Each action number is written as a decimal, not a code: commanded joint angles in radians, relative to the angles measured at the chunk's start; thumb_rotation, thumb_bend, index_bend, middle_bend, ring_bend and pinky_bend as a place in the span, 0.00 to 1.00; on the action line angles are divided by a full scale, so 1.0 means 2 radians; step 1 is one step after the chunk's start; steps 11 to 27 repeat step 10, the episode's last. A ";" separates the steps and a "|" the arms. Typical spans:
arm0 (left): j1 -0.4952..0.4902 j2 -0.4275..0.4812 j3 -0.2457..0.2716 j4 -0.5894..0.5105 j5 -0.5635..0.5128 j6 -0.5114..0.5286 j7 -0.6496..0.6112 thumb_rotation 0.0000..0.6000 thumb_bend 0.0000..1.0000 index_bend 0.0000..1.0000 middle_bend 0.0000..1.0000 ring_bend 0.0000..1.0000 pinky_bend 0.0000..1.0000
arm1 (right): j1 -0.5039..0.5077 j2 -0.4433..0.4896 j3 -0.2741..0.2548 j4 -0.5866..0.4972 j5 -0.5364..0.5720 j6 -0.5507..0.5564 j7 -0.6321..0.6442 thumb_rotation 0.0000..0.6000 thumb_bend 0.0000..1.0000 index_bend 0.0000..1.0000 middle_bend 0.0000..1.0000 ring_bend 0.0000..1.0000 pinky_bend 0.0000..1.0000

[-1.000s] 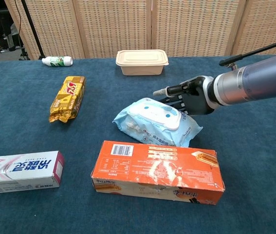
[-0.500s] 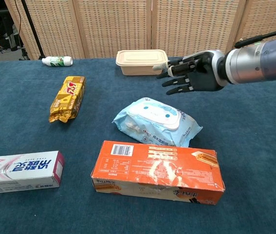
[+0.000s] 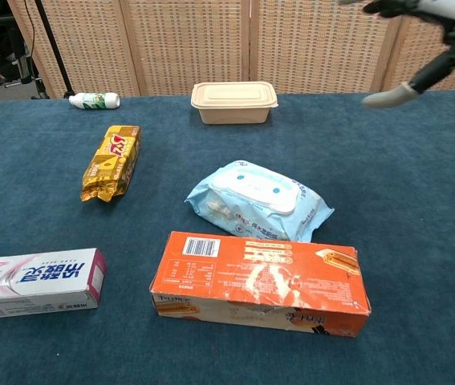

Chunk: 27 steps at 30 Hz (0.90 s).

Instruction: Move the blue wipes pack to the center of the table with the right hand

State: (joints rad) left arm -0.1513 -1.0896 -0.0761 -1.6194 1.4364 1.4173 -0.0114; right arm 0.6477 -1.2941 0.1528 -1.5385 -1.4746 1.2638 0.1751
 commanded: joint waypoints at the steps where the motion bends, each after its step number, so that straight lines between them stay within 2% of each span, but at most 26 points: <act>1: -0.001 0.008 0.010 0.002 0.014 -0.007 -0.014 1.00 0.00 0.00 0.00 0.00 0.00 | -0.102 0.022 -0.064 0.050 -0.103 0.146 -0.060 0.91 0.00 0.06 0.00 0.00 0.01; 5: 0.001 0.004 0.009 0.007 0.019 0.003 -0.012 1.00 0.00 0.00 0.00 0.00 0.00 | -0.152 0.023 -0.080 0.082 -0.103 0.200 -0.047 0.92 0.00 0.06 0.00 0.00 0.00; 8: 0.002 -0.004 0.006 0.012 0.021 0.011 -0.007 1.00 0.00 0.00 0.00 0.00 0.00 | -0.181 0.016 -0.085 0.098 -0.095 0.228 -0.033 0.99 0.00 0.06 0.00 0.00 0.00; 10: 0.002 -0.008 0.005 0.015 0.021 0.015 -0.004 1.00 0.00 0.00 0.00 0.00 0.00 | -0.198 0.006 -0.087 0.109 -0.087 0.240 -0.021 1.00 0.00 0.06 0.00 0.00 0.00; 27: 0.002 -0.008 0.005 0.015 0.021 0.015 -0.004 1.00 0.00 0.00 0.00 0.00 0.00 | -0.198 0.006 -0.087 0.109 -0.087 0.240 -0.021 1.00 0.00 0.06 0.00 0.00 0.00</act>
